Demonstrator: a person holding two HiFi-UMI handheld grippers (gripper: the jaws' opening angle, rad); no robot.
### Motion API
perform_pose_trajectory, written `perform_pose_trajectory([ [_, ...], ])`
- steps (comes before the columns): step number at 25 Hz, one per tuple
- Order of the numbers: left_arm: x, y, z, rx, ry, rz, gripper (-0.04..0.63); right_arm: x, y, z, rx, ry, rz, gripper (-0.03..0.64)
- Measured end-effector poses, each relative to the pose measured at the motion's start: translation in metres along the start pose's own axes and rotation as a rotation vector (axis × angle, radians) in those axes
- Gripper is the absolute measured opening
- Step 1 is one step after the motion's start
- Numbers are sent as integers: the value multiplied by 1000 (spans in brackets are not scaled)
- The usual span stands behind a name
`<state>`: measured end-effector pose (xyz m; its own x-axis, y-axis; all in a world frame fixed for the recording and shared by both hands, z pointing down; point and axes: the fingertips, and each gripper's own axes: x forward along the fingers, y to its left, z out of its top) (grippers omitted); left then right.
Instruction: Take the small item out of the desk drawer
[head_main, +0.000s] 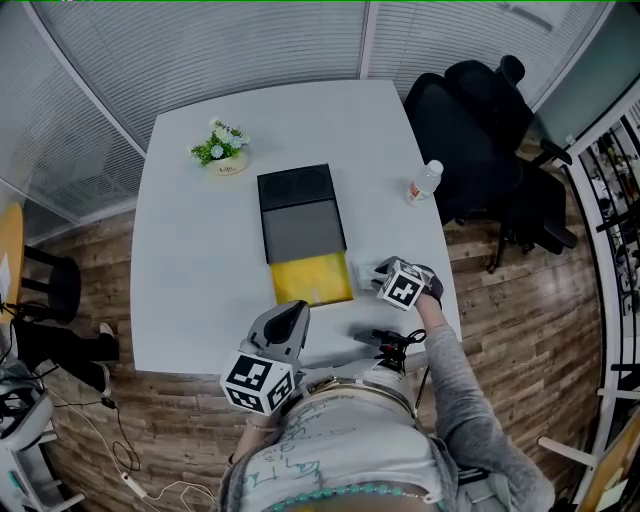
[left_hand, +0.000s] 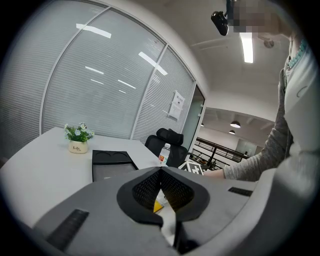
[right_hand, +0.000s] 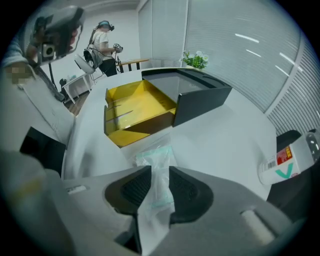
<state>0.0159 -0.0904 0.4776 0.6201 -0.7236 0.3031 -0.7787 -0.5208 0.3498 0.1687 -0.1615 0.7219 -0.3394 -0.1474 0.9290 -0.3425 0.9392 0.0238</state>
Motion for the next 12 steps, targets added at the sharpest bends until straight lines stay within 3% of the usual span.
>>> perform_pose_trajectory([
  [6, 1, 1, 0, 1, 4, -11, -3, -26, -9, 13, 63, -106, -6, 160],
  [12, 3, 3, 3, 5, 4, -18, -3, -45, -13, 15, 85, -134, -30, 204],
])
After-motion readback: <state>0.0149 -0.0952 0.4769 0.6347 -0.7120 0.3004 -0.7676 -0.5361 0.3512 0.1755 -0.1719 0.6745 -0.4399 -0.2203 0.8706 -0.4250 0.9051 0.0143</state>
